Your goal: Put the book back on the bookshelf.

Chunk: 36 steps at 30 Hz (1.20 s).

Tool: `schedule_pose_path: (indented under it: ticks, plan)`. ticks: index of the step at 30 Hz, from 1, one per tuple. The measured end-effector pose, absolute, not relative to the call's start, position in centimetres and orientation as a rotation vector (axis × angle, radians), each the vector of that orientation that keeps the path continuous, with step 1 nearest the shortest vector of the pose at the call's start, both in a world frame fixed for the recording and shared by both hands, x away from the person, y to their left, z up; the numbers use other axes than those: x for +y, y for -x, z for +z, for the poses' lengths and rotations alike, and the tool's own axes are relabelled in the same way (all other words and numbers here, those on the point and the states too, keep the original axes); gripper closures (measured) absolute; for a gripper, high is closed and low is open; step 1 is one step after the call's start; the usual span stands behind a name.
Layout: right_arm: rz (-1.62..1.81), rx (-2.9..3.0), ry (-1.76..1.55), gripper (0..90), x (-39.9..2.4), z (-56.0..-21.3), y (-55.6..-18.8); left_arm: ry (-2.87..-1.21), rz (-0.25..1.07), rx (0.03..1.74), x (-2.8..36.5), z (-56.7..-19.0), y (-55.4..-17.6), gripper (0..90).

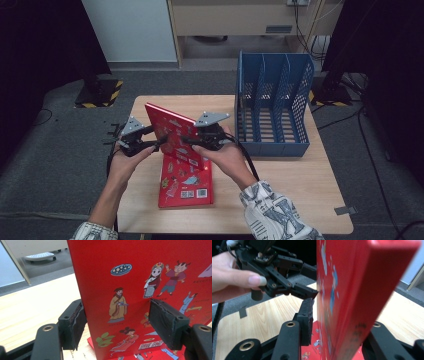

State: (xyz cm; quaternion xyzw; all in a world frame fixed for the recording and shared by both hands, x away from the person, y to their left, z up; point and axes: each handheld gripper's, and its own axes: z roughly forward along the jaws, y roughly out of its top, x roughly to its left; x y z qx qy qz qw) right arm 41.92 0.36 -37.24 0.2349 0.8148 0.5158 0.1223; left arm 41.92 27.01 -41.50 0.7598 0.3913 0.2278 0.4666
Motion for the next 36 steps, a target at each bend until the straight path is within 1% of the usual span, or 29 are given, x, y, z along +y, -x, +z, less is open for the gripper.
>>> schedule_pose_path:
  ticks: [4,7,13,16,24,36]
  plan:
    - [1.54,2.364,-0.678,59.2,0.6,-36.7,-42.2,-1.869,0.559,0.96,26.9,-41.5,-41.8,29.8]
    - [1.572,2.347,-0.681,59.3,0.9,-36.2,-42.3,-1.87,0.552,0.956,26.8,-41.4,-41.8,29.9]
    - [1.577,2.338,-0.673,68.6,1.2,-35.7,-42.6,-1.879,0.558,0.942,26.7,-41.5,-41.6,29.9]
    - [1.577,2.336,-0.672,70.7,1.2,-35.6,-42.8,-1.879,0.556,0.94,26.6,-41.5,-41.6,29.9]
    - [1.587,2.331,-0.671,74.6,1.2,-35.5,-43.0,-1.886,0.549,0.93,26.3,-41.4,-41.6,29.9]
    - [1.612,2.321,-0.669,76.4,1.3,-35.6,-43.2,-1.889,0.546,0.928,26.2,-41.4,-41.6,30.0]
